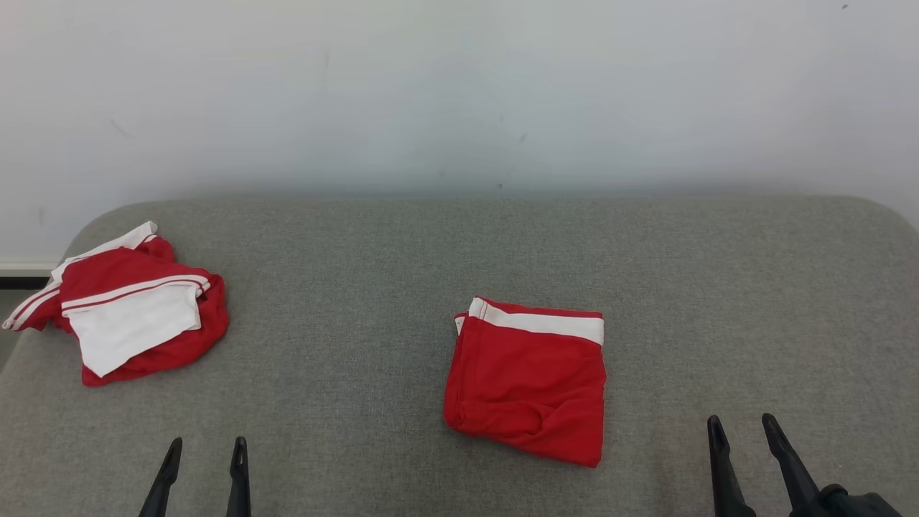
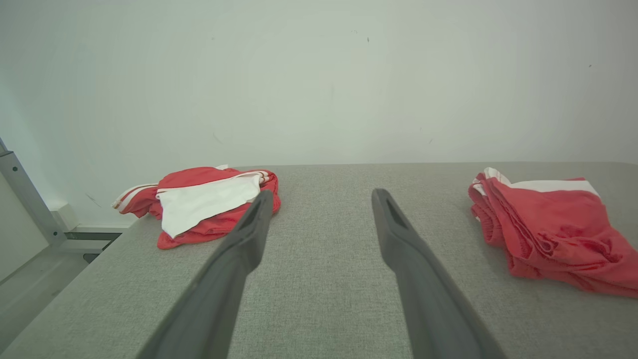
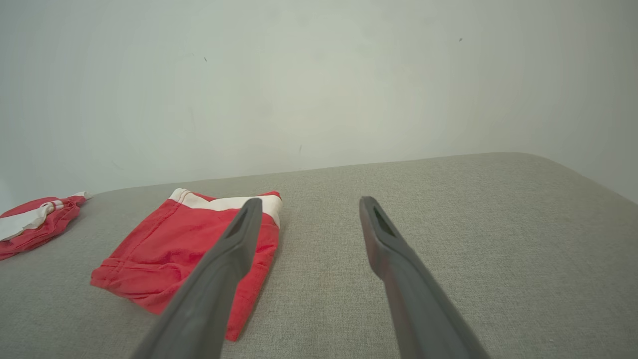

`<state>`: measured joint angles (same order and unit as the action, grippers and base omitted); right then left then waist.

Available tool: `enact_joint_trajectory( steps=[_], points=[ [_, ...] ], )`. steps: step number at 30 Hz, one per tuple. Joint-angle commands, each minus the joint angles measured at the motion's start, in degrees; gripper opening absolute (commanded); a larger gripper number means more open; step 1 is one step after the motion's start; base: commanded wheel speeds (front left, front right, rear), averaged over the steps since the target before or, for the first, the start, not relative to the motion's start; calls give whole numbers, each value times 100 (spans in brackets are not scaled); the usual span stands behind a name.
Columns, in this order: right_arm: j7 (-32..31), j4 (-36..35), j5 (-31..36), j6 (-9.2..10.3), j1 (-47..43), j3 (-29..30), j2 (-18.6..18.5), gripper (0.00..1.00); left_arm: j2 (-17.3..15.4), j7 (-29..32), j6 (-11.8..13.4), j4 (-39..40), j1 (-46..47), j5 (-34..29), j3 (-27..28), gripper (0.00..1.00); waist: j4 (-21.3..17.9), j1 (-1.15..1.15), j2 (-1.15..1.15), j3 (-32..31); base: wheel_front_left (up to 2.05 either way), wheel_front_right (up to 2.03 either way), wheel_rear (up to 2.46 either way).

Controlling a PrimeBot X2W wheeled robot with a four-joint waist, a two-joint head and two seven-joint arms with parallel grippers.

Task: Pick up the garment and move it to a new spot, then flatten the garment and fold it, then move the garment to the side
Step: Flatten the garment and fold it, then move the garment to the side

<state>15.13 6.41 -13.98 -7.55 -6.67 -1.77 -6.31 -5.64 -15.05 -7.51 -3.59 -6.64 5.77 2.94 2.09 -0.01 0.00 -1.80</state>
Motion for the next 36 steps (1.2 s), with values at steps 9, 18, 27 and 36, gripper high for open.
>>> enact_joint_trajectory(
  steps=[9, 18, 27, 36],
  points=[
    [-16, -71, 101, 14, -170, 34, 124, 100, -88, -19, 8, -57, -64, 90, -62, 100, -4, 1, 0, -40, 0, 0, 0],
    [-19, -124, 148, 14, -193, 27, 155, 100, -143, -19, 7, -102, -46, 129, -156, 100, 14, 1, 0, -46, 0, 0, 0],
    [-51, -146, 165, 14, -203, 41, 162, 100, -158, -19, 7, -135, -45, 139, -174, 100, 31, 1, 0, -54, 0, 0, 0],
    [-90, -153, 189, 14, -182, 42, 154, 100, -134, -19, 7, -116, -71, 137, -163, 100, 6, 1, 0, -59, 0, 0, 0]
  ],
)
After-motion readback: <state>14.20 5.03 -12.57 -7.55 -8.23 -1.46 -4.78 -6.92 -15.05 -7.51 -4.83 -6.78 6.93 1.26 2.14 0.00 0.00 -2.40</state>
